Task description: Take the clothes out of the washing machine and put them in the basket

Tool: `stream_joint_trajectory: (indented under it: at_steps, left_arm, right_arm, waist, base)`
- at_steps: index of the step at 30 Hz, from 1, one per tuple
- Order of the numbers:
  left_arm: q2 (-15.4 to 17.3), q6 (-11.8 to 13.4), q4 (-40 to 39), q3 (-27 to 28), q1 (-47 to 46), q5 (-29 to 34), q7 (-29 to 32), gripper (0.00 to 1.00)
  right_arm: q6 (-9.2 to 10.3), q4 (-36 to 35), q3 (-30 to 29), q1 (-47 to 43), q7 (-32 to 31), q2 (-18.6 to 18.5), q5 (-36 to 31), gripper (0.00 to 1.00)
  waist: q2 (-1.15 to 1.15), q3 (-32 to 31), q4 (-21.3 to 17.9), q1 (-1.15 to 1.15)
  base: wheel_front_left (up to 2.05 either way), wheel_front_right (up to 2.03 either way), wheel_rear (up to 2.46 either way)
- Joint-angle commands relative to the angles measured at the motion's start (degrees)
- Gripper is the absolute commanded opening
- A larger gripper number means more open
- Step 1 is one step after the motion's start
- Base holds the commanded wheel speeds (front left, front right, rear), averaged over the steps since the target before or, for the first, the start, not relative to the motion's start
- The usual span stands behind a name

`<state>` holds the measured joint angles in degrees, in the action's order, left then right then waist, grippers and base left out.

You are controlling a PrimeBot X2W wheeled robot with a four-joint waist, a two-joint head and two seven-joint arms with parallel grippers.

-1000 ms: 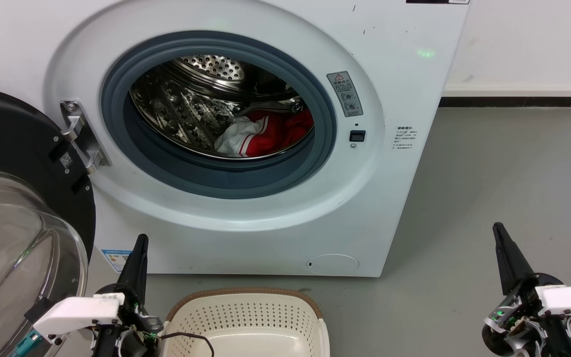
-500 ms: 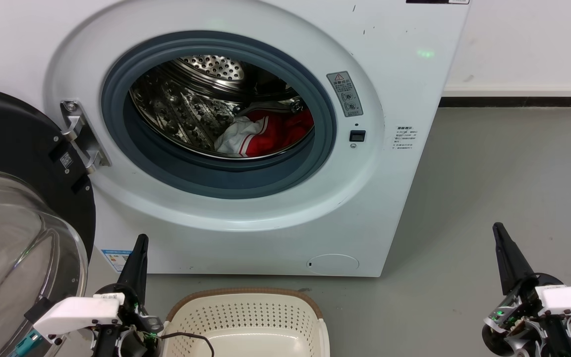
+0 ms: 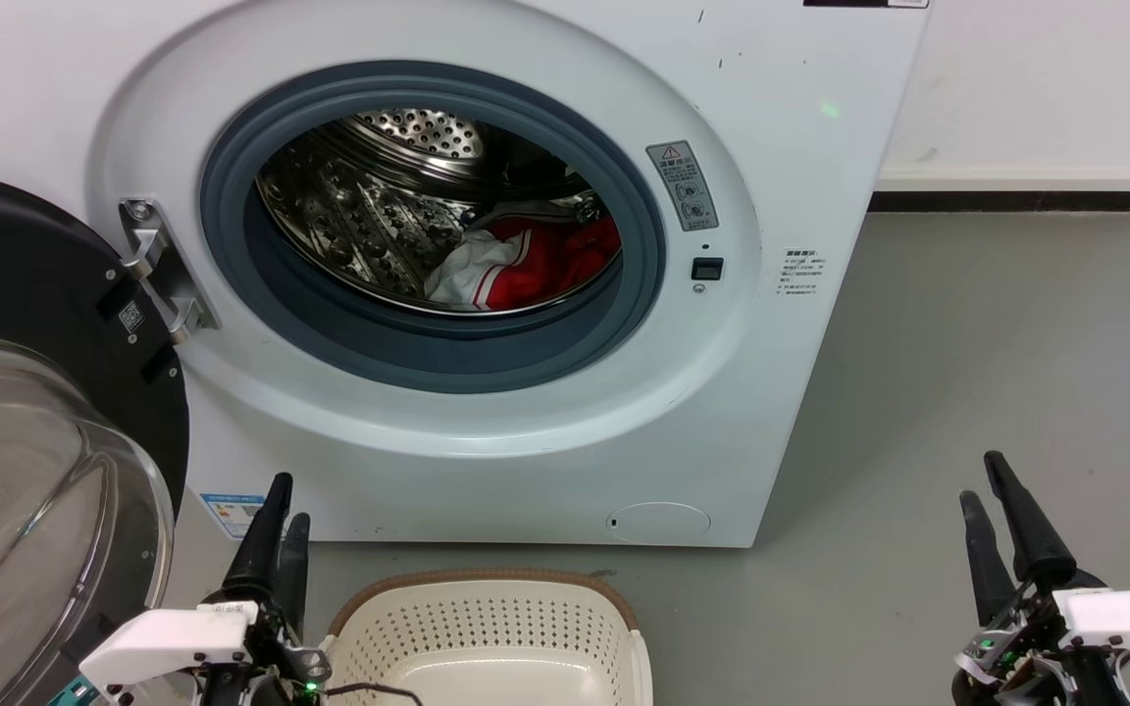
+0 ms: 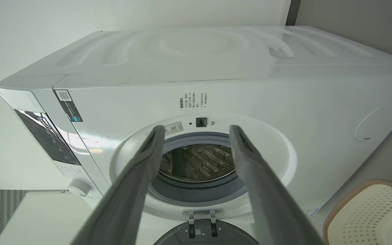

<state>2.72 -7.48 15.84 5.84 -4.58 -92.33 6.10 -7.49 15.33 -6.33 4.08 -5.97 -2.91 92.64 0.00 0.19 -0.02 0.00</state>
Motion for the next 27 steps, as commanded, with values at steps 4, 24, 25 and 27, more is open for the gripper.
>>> stream_joint_trajectory:
  at_steps: [4, 24, 25, 27]
  left_arm:
    - [0.1, 0.0, -1.3, -1.6, -1.9, 1.1, -1.4, 1.0]
    - [0.3, 0.0, -5.9, -4.6, -4.2, 22.2, -6.6, 1.0]
    - [0.3, 0.0, -6.0, -4.7, -4.3, 23.5, -6.8, 1.0]
    - [0.3, 0.0, -6.2, -5.0, -4.4, 26.1, -7.3, 1.0]
  right_arm:
    - [-0.01, -2.1, 0.5, 0.9, 1.3, 0.0, -0.2, 1.0]
    - [-0.01, -8.4, 2.1, -0.1, 6.5, 0.0, -24.3, 1.0]
    - [-0.01, -8.6, 2.3, -0.2, 6.7, 0.0, -26.2, 1.0]
    - [-0.01, -8.9, 2.6, -0.4, 7.2, -0.1, -29.1, 1.0]
  waist:
    - [0.0, 0.0, 0.0, 0.0]
    - [0.0, 0.1, 0.0, 0.0]
    - [0.0, 0.1, 0.0, 0.0]
    - [0.0, 0.1, 0.0, 0.0]
  base:
    - [0.0, 0.0, 0.0]
    - [0.0, 0.0, 0.0]
    - [0.0, 0.0, 0.0]
    - [0.0, 0.0, 0.0]
